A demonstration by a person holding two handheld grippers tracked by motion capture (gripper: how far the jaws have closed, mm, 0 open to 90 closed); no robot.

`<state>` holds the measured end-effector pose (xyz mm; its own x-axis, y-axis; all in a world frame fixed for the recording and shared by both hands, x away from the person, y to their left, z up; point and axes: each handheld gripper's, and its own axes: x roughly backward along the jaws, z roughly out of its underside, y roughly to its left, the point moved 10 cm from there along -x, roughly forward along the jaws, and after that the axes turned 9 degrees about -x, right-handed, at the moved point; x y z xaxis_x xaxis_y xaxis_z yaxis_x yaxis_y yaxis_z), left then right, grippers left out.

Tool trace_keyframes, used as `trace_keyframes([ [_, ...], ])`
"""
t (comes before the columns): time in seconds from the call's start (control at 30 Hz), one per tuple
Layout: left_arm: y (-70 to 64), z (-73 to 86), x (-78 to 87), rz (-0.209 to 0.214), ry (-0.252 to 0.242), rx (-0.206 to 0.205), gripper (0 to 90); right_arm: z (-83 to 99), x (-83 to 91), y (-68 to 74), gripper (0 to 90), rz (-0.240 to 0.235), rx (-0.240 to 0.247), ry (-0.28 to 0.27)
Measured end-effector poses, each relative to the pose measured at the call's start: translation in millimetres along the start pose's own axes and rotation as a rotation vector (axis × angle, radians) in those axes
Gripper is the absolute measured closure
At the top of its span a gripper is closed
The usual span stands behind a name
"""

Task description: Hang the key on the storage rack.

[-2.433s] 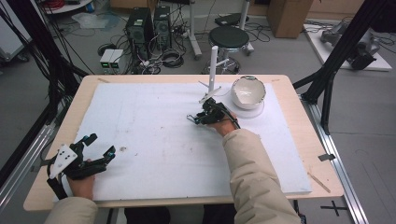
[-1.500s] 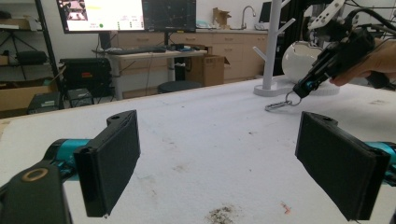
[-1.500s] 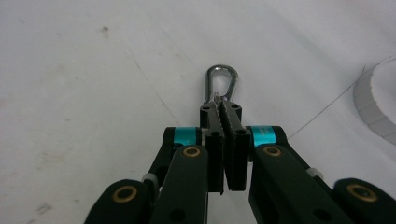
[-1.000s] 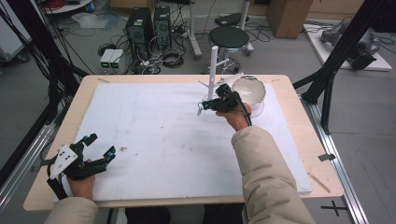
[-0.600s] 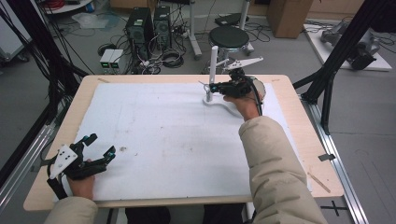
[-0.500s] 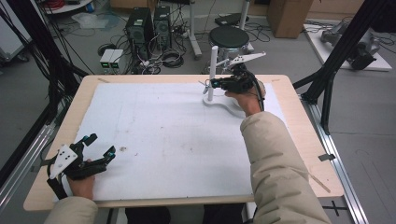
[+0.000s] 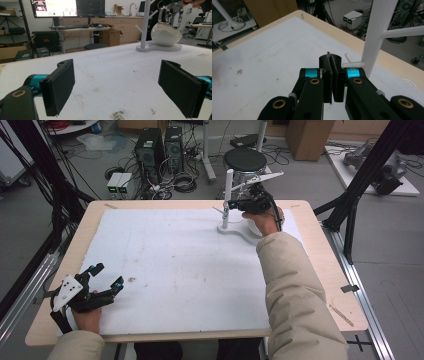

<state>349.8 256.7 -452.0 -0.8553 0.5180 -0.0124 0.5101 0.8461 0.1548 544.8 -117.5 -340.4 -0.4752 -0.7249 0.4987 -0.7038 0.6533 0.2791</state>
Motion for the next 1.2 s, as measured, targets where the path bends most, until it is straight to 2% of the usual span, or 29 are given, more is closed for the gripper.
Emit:
trace_keyframes([
  [0.13,0.3,0.4,0.2,0.001,0.004,-0.001,14.4,-1.2,-3.8,-3.9,89.3,-0.001,-0.002,-0.012],
  [0.7,0.0,0.2,0.2,0.001,0.003,0.001,14.4,4.5,-17.7,-24.2,89.2,0.001,-0.067,-0.011],
  [1.1,0.0,0.1,0.1,0.001,0.001,0.000,14.4,7.5,-25.1,-34.4,89.0,0.036,-0.074,-0.012],
  [1.2,0.0,0.1,0.2,0.001,0.001,-0.001,14.4,7.7,-26.9,-35.8,88.9,0.044,-0.063,-0.013],
])
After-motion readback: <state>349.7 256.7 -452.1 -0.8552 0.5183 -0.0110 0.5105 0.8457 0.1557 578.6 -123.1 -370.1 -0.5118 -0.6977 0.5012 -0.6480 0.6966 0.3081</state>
